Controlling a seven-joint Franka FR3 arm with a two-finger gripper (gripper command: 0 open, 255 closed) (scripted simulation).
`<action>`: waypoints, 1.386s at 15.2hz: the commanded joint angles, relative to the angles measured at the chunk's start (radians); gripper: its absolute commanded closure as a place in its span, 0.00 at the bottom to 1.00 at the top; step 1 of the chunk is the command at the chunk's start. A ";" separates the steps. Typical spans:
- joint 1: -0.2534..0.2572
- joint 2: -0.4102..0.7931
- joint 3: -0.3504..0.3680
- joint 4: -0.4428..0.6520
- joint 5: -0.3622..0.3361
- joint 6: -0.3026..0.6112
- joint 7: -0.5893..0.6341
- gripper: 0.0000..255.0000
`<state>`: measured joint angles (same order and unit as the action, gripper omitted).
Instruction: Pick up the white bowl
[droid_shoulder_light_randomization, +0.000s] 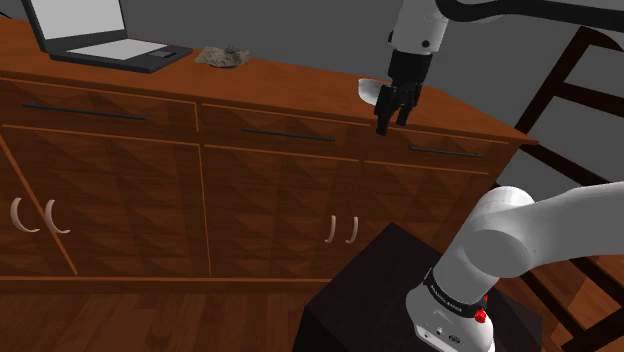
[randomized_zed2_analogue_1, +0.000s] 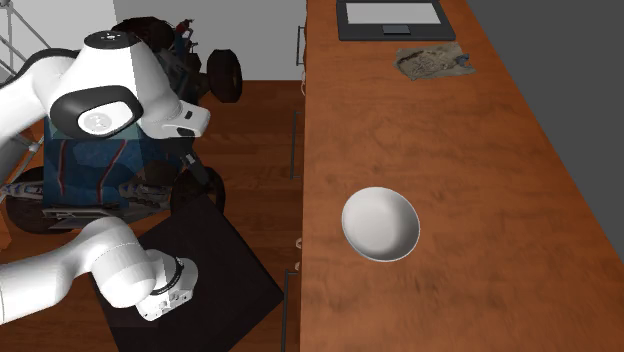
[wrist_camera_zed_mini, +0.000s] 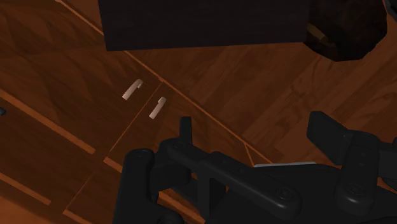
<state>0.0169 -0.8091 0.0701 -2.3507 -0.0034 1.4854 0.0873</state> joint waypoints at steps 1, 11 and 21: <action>0.000 0.000 0.000 0.000 0.000 0.000 0.000 0.00; -0.071 0.253 -0.132 0.159 -0.148 0.109 -0.159 0.00; -0.122 0.550 -0.242 0.427 -0.219 0.175 -0.306 0.00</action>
<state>-0.0990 -0.2955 -0.1590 -1.9559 -0.2180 1.6513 -0.2009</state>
